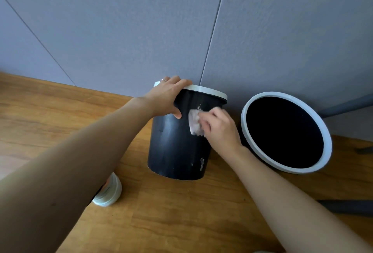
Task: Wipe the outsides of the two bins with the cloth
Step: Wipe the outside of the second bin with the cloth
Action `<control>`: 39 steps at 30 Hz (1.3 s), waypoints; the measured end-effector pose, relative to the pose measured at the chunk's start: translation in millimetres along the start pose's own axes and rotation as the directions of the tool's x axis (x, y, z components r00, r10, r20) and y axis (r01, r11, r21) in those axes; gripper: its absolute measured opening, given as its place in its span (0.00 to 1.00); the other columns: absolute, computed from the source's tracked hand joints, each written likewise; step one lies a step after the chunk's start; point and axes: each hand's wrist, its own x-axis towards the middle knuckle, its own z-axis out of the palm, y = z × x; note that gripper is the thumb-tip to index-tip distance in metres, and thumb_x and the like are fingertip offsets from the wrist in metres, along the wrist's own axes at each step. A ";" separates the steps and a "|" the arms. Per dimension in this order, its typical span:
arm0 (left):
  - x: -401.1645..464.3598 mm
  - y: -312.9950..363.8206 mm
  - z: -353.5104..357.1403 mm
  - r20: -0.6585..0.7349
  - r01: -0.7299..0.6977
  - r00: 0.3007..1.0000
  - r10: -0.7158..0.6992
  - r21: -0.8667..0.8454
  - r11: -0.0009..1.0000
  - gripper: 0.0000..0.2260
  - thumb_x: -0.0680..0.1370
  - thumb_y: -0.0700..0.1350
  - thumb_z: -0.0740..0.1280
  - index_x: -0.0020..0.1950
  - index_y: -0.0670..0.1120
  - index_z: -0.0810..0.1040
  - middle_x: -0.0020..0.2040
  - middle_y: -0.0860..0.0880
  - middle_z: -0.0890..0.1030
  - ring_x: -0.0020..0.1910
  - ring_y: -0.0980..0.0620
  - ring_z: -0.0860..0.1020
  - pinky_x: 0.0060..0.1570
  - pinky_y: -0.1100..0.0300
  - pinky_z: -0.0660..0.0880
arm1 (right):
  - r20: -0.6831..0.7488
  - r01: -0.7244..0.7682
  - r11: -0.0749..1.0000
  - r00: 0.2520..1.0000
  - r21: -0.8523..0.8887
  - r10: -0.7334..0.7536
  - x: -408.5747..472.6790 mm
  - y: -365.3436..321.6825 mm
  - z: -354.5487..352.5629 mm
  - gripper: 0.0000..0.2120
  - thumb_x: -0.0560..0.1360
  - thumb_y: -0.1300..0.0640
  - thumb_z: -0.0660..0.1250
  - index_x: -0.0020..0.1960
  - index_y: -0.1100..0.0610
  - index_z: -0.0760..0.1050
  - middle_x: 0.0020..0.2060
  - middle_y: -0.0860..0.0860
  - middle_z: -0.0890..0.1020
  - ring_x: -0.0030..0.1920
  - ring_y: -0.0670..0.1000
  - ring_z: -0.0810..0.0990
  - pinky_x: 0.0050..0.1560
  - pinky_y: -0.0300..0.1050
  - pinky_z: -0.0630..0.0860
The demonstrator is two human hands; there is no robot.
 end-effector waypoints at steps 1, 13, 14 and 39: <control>0.1 0.7 0.3 -0.003 -0.004 1.000 0.004 0.004 1.000 0.45 0.60 0.49 0.81 0.72 0.53 0.63 0.60 0.49 0.70 0.59 0.43 0.67 0.59 0.51 0.68 | -0.042 -0.040 0.999 0.998 -0.010 0.039 10.3 -1.4 -1.7 0.05 0.75 0.62 0.68 0.50 0.61 0.82 0.39 0.57 0.76 0.40 0.59 0.75 0.37 0.53 0.76; 1.1 0.6 1.2 -0.004 -0.019 1.000 0.019 -0.018 1.000 0.44 0.59 0.49 0.82 0.70 0.53 0.64 0.58 0.49 0.70 0.58 0.43 0.67 0.58 0.50 0.69 | -0.108 -0.162 0.986 0.982 -0.047 0.157 26.8 11.4 -17.5 0.04 0.74 0.65 0.69 0.46 0.64 0.82 0.40 0.61 0.79 0.41 0.64 0.78 0.40 0.53 0.75; 1.2 0.9 1.5 -0.005 -0.022 1.000 0.022 -0.022 1.000 0.44 0.59 0.49 0.82 0.70 0.53 0.64 0.58 0.49 0.70 0.58 0.44 0.67 0.58 0.50 0.69 | -0.105 -0.164 0.985 0.982 -0.052 0.158 27.8 13.1 -18.6 0.04 0.74 0.65 0.69 0.46 0.64 0.82 0.40 0.61 0.78 0.41 0.63 0.78 0.40 0.53 0.75; 4.2 -1.3 2.7 -0.008 -0.006 1.000 0.006 -0.038 0.999 0.44 0.58 0.49 0.82 0.69 0.54 0.64 0.58 0.50 0.70 0.57 0.44 0.67 0.56 0.52 0.67 | 0.102 0.013 0.998 0.995 0.064 -0.020 -23.1 2.7 4.4 0.07 0.77 0.63 0.66 0.52 0.61 0.81 0.42 0.55 0.75 0.42 0.54 0.74 0.39 0.53 0.75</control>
